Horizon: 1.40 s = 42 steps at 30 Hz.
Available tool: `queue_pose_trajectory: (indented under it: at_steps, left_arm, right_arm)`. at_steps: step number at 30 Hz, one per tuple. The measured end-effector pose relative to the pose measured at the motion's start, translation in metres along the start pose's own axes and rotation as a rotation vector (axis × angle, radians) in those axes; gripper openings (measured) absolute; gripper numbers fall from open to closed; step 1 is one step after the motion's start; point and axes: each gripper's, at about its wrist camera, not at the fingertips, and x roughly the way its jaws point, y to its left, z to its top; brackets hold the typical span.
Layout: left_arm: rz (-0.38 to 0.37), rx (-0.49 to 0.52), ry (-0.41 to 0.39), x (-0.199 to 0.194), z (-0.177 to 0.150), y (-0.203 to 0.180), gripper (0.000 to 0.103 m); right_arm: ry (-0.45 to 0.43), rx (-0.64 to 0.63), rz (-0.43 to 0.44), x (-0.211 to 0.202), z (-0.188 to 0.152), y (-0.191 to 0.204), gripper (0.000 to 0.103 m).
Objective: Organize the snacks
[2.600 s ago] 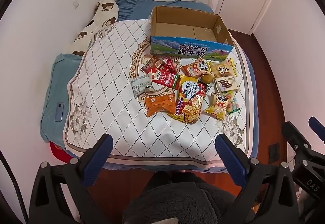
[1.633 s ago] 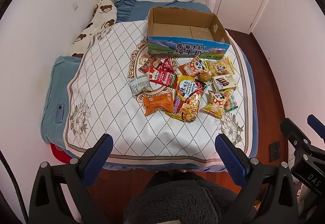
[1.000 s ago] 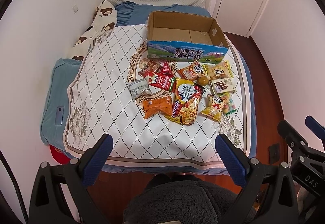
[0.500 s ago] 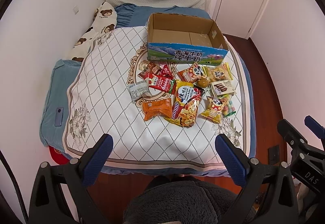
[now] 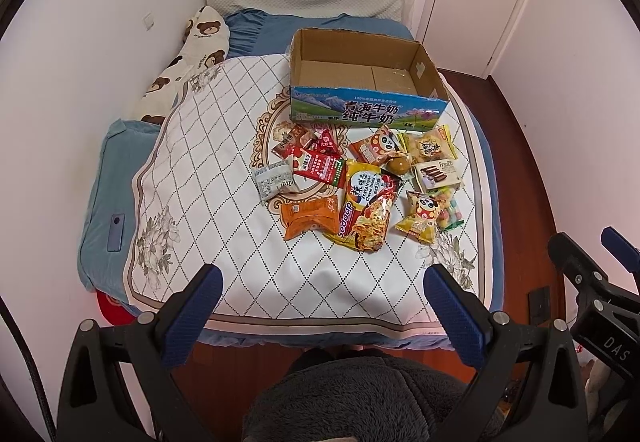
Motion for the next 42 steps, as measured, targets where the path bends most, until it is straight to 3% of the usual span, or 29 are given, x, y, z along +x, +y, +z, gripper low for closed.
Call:
queue_pose_trajectory:
  at_steps: [16,21,27,32,38,42]
  left_arm:
    - [-0.002,-0.002,0.002,0.000,0.000,0.001,0.103]
    - [0.042,-0.024,-0.036,0.012,0.013,0.005,0.103]
    - [0.143,-0.002,0.005,0.074,0.031,0.018,0.103]
    - [0.205,0.105,0.119,0.155,0.040,0.011,0.103]
    - [0.111,0.153,0.262,0.238,0.055,-0.019,0.103]
    - [0.094,0.238,0.324,0.290,0.065,-0.056,0.103]
  right_arm:
    - [0.004,0.007,0.009,0.001,0.001,0.001,0.103]
    - [0.037,0.048,0.023,0.024,0.000,-0.008,0.103]
    - [0.141,0.136,0.064,0.102,-0.004,-0.025,0.103]
    - [0.248,0.210,0.121,0.183,-0.015,-0.036,0.103]
    - [0.348,0.270,0.146,0.259,-0.026,-0.046,0.100]
    - [0.377,0.304,0.168,0.297,-0.024,-0.058,0.096]
